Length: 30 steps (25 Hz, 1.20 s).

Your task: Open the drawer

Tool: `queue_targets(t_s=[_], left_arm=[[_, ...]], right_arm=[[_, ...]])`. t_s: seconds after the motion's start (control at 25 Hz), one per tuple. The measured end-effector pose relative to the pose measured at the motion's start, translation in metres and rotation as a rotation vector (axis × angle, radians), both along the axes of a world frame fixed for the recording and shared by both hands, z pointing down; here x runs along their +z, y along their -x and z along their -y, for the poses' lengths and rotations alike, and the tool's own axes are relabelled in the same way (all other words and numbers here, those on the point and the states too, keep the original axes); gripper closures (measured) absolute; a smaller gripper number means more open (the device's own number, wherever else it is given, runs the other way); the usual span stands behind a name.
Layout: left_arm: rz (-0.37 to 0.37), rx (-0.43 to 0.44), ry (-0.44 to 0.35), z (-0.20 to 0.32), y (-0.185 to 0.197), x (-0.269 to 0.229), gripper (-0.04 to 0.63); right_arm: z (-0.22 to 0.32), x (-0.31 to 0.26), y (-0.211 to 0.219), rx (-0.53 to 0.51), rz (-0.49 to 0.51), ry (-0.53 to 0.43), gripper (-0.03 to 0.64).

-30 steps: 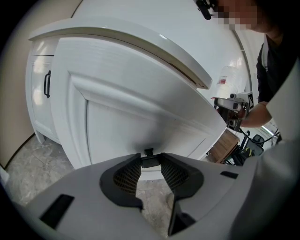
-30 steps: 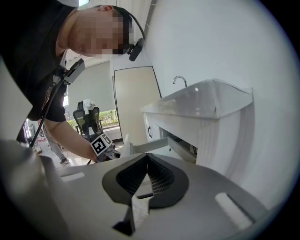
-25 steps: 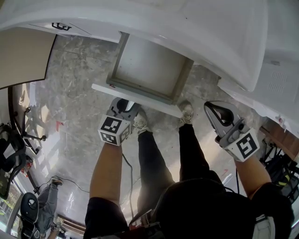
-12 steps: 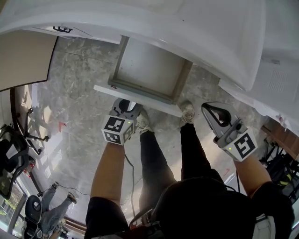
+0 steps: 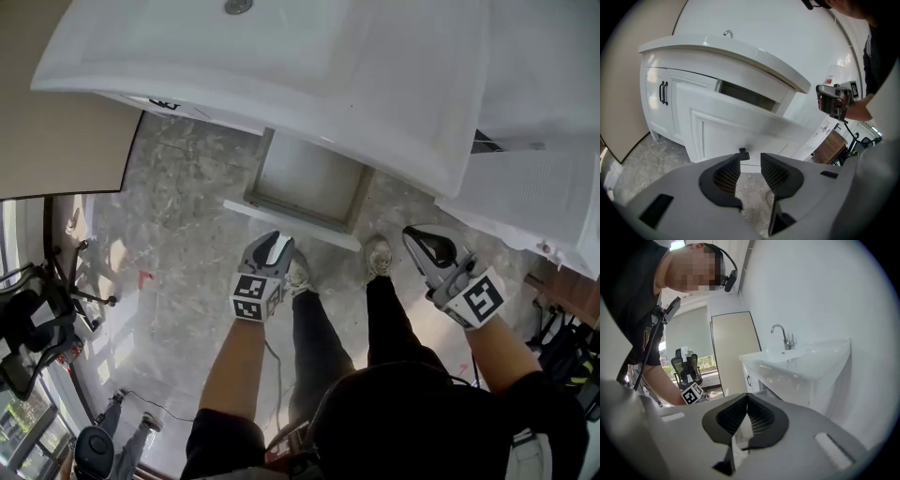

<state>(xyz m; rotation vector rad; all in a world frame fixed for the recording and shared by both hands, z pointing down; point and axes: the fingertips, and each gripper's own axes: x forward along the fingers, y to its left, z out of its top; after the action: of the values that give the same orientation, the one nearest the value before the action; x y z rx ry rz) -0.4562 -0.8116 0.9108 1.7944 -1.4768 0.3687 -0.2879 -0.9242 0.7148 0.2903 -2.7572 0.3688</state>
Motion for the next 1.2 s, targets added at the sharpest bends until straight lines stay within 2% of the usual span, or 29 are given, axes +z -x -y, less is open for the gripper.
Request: queue_targets(t_s=[0.12, 0.24, 0.56, 0.84, 1.2], left_arm=[[0.018, -0.016, -0.022, -0.002, 0.012, -0.029, 0.478], [0.045, -0.051, -0.048, -0.005, 0.026, -0.066, 0.593], [0.03, -0.111, -0.19, 0.012, 0.032, -0.183, 0.594], [0.033, -0.109, -0.308, 0.035, 0.031, -0.292, 0.594], [0.08, -0.084, -0.454, 0.054, 0.021, -0.429, 0.594]], right_arm=[[0.012, -0.025, 0.002, 0.011, 0.013, -0.022, 0.621], [0.018, -0.053, 0.002, 0.018, 0.018, -0.024, 0.621], [0.034, -0.128, -0.009, 0.018, 0.025, -0.06, 0.621], [0.047, -0.199, -0.013, 0.033, 0.056, -0.074, 0.621], [0.061, -0.284, -0.026, 0.049, 0.063, -0.125, 0.621]])
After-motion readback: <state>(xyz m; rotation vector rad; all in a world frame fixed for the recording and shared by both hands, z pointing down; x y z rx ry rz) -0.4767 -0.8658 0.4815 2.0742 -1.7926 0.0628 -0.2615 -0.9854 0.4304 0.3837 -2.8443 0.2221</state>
